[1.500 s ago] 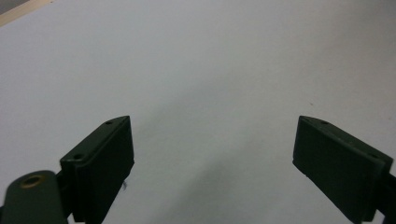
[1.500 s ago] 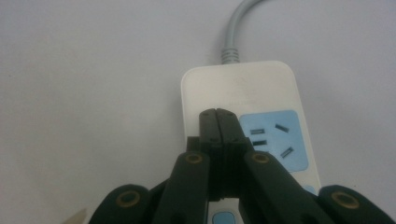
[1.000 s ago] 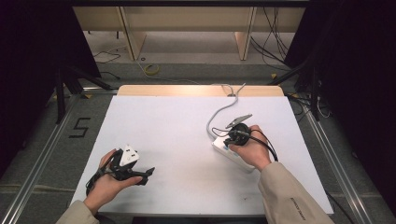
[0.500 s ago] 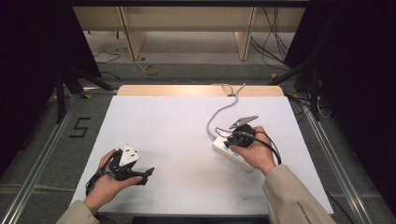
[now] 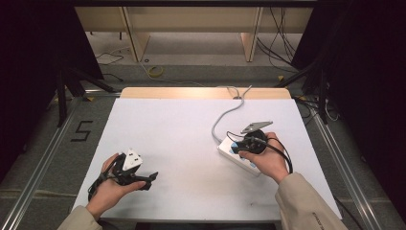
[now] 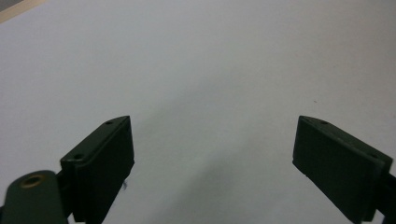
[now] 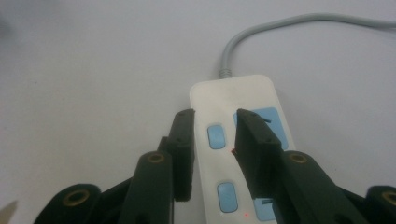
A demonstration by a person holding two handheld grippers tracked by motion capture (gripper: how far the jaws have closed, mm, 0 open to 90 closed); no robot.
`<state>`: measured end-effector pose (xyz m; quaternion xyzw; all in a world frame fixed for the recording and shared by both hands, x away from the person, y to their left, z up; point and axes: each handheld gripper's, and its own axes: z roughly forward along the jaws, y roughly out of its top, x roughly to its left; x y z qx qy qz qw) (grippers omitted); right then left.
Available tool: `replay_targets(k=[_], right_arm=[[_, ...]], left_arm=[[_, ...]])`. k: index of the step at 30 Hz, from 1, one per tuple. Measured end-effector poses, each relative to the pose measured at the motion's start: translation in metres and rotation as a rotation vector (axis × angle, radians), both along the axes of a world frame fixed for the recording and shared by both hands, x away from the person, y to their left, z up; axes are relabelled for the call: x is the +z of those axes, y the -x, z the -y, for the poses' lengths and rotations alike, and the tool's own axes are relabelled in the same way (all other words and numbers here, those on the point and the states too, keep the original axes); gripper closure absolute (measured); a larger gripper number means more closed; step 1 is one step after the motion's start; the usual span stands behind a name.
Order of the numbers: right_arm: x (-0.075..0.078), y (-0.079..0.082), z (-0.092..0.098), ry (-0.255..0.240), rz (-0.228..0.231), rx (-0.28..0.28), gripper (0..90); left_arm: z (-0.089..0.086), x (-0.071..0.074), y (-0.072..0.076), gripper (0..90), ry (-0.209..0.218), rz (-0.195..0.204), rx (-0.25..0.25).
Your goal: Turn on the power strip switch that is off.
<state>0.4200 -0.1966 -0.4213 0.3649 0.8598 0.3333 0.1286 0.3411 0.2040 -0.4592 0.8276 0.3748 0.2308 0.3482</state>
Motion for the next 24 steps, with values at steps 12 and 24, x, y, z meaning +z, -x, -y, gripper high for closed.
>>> replay_targets(k=[12,24], right_arm=[[0.0,0.011,0.005,-0.023,0.012,0.007,64.6],[-0.002,0.024,0.018,-0.059,0.023,0.026,59.0]], left_arm=[[0.0,0.0,0.0,12.1,0.0,-0.001,0.001],[0.0,0.0,0.0,12.2,0.0,-0.001,0.001]])
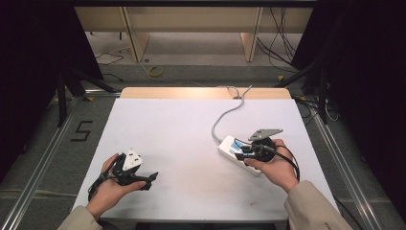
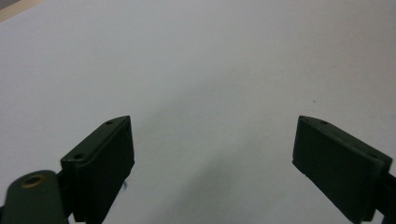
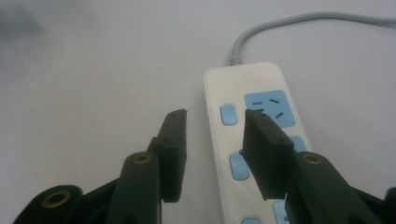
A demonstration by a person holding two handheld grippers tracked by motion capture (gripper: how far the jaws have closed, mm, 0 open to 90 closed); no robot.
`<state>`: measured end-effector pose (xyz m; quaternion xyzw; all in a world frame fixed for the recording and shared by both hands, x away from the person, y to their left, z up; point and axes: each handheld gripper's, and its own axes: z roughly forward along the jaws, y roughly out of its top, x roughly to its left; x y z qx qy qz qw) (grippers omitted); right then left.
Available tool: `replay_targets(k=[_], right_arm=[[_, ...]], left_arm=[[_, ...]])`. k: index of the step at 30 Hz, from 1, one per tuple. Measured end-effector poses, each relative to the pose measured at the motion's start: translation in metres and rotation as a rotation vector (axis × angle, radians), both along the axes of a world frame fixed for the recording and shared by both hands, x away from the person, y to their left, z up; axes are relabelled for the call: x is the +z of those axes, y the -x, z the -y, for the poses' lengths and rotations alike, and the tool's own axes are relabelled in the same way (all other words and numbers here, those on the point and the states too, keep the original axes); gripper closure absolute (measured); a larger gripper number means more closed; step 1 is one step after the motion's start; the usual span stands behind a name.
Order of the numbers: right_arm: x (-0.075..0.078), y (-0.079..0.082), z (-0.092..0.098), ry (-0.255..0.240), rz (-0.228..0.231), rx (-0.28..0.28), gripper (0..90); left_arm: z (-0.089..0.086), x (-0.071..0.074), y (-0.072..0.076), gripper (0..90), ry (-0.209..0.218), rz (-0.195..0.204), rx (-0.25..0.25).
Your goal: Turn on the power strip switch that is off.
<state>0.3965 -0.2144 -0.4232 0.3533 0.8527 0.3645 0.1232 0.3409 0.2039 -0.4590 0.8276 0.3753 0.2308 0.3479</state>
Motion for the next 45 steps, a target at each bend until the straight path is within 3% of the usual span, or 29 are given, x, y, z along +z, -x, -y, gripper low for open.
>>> replay_targets(k=[16,35,45], right_arm=[[-0.005,0.013,0.015,-0.043,0.029,0.021,52.1],[-0.014,0.032,0.044,-0.093,0.072,-0.004,36.1],[-0.019,0.045,0.06,-0.127,0.104,-0.02,33.6]], left_arm=[[0.001,0.001,0.002,12.2,0.004,0.002,-0.005],[0.0,0.001,0.002,12.2,0.003,0.002,-0.005],[0.001,0.001,0.002,12.2,0.002,0.005,-0.008]])
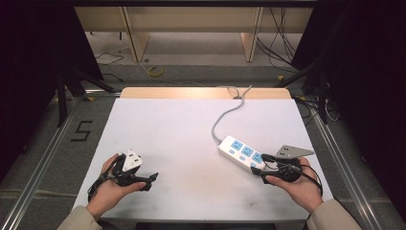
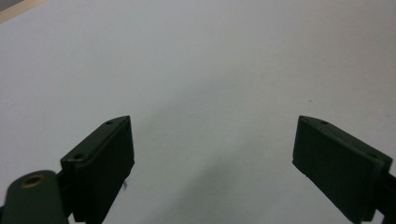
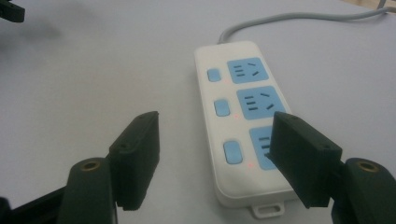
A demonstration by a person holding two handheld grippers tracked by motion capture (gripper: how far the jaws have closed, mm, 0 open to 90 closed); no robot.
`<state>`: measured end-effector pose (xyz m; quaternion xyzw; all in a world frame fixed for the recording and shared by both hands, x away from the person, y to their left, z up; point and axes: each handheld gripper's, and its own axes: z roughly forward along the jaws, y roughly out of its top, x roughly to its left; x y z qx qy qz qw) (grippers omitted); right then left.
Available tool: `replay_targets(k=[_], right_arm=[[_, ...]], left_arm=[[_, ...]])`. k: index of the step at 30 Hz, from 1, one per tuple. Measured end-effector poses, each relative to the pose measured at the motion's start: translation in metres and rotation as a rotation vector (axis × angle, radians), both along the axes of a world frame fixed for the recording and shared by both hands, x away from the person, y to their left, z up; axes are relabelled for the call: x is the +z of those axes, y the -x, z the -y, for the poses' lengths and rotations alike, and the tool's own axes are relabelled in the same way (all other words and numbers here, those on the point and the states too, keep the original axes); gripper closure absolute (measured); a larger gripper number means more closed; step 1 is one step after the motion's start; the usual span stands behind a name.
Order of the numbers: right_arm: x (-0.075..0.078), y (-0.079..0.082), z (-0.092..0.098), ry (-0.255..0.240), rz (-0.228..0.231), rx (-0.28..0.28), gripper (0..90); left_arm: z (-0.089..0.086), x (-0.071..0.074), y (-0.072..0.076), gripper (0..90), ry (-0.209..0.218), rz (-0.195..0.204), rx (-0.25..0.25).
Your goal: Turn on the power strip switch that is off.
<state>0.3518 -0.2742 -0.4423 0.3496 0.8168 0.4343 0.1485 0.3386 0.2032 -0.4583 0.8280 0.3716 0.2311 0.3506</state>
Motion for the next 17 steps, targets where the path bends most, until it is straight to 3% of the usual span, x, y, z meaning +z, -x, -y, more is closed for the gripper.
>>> replay_targets(k=[17], right_arm=[[-0.0056,0.0094,0.0115,-0.015,0.015,-0.029,29.6]], left_arm=[[0.0019,0.0002,-0.0005,12.2,-0.004,-0.002,-0.01]])
